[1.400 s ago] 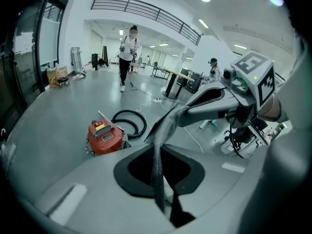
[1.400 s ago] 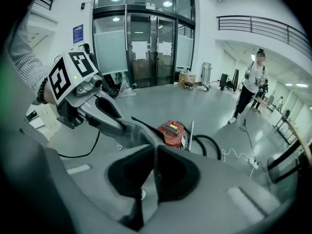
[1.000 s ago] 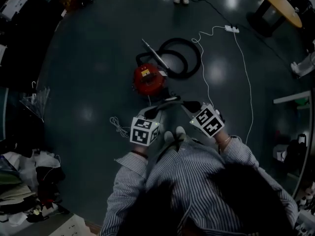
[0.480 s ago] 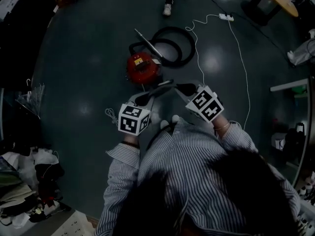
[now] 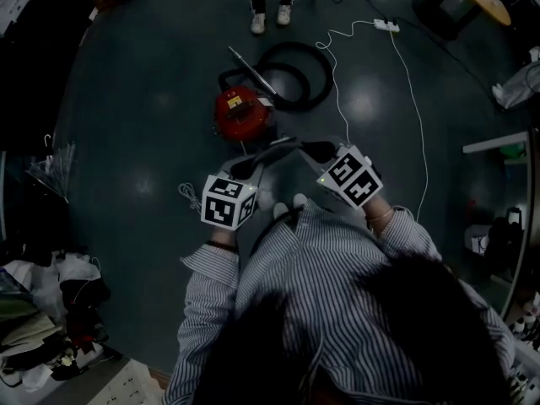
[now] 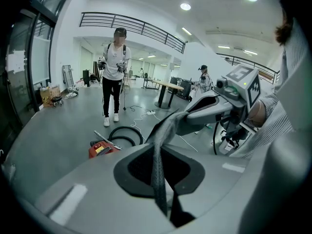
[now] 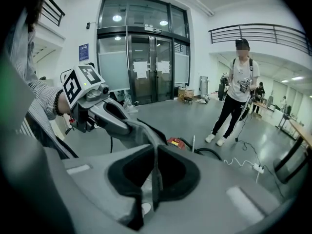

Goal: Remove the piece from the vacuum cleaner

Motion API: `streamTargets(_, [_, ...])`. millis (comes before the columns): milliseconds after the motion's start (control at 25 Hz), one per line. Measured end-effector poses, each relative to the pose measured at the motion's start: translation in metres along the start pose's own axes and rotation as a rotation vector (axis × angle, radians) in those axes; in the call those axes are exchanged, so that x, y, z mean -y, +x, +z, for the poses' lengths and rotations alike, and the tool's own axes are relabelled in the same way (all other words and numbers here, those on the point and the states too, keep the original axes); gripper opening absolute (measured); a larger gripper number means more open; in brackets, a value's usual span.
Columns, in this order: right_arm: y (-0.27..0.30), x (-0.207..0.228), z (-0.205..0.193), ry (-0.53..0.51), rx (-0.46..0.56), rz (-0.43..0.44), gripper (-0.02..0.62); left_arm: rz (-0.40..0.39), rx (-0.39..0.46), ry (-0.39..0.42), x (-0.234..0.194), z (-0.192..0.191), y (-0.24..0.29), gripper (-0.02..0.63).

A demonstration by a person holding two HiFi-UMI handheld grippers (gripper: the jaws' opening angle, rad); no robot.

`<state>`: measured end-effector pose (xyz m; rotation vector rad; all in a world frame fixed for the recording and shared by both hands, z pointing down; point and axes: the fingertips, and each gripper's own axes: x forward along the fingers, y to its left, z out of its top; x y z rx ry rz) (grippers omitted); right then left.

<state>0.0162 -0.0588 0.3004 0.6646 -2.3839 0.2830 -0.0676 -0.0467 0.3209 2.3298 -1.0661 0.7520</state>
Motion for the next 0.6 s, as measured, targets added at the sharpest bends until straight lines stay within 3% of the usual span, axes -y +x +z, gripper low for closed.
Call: streamTargets(600, [-0.0067,-0.0024,-0.0089,0.011,-0.004,-0.007,0.021,-0.016,-0.015,-0.008,0.0101,-0.0041,0.0024,0.017])
